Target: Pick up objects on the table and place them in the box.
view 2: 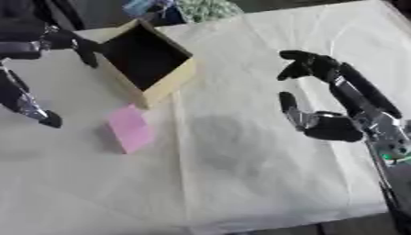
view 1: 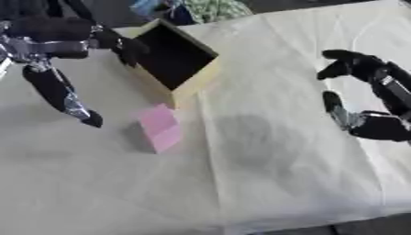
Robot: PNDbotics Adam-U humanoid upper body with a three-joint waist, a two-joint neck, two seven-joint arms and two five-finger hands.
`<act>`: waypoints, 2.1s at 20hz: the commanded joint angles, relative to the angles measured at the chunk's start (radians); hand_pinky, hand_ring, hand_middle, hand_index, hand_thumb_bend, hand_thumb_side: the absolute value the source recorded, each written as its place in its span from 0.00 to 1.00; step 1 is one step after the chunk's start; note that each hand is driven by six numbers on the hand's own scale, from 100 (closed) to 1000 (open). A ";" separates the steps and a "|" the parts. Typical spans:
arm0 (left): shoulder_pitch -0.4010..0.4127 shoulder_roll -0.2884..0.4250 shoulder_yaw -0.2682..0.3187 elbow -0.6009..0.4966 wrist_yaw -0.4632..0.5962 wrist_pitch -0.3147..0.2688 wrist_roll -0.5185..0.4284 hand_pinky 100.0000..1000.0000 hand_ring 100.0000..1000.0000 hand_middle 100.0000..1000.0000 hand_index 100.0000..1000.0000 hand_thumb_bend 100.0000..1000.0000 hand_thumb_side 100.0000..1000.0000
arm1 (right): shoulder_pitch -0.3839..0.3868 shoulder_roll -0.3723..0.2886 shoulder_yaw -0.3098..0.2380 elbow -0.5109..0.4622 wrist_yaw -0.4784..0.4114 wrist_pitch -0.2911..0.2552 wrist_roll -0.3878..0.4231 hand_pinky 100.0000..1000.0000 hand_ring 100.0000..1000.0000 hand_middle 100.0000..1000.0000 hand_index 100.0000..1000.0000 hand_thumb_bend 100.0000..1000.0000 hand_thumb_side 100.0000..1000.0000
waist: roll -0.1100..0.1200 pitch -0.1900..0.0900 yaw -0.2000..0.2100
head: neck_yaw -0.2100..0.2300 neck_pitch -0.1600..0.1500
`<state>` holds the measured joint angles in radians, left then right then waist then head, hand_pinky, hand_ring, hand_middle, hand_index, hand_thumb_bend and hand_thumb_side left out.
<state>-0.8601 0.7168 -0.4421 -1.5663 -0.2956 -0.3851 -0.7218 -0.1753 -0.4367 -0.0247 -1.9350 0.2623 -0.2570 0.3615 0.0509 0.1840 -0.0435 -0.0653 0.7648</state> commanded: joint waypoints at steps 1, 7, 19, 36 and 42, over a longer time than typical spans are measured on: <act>-0.028 0.004 -0.004 0.004 -0.018 -0.190 -0.153 0.83 0.78 0.71 1.00 0.69 0.02 | -0.009 -0.019 -0.009 -0.009 -0.008 -0.001 -0.004 0.75 0.73 0.61 0.93 0.00 0.26 | -0.002 -0.019 -0.002 | -0.003 0.005; -0.042 -0.028 -0.030 0.039 -0.045 -0.228 -0.150 0.83 0.78 0.71 1.00 0.67 0.00 | -0.010 -0.018 -0.010 -0.009 -0.008 -0.002 -0.003 0.75 0.73 0.61 0.93 0.00 0.26 | -0.004 -0.016 -0.005 | -0.003 0.005; -0.048 -0.065 -0.075 0.090 -0.070 -0.257 -0.180 0.83 0.77 0.70 1.00 0.61 0.00 | -0.013 -0.016 -0.009 -0.007 -0.008 -0.001 -0.001 0.75 0.73 0.61 0.93 0.00 0.27 | 0.002 -0.012 -0.011 | -0.005 0.005; -0.044 -0.094 -0.102 0.121 -0.108 -0.285 -0.185 0.83 0.76 0.68 0.98 0.60 0.00 | -0.017 -0.013 -0.008 -0.006 -0.008 -0.001 0.003 0.75 0.73 0.60 0.93 0.00 0.27 | 0.007 -0.010 -0.011 | -0.012 0.005; -0.042 -0.098 -0.106 0.135 -0.120 -0.290 -0.185 0.83 0.76 0.68 0.98 0.61 0.00 | -0.017 -0.013 -0.008 -0.005 -0.009 -0.002 0.004 0.75 0.73 0.60 0.93 0.00 0.27 | 0.009 -0.009 -0.013 | -0.014 0.005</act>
<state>-0.8876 0.6073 -0.5553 -1.4273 -0.4134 -0.4353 -0.6717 -0.1816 -0.4366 -0.0248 -1.9300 0.2617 -0.2571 0.3633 0.0621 0.1880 -0.0551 -0.0756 0.7649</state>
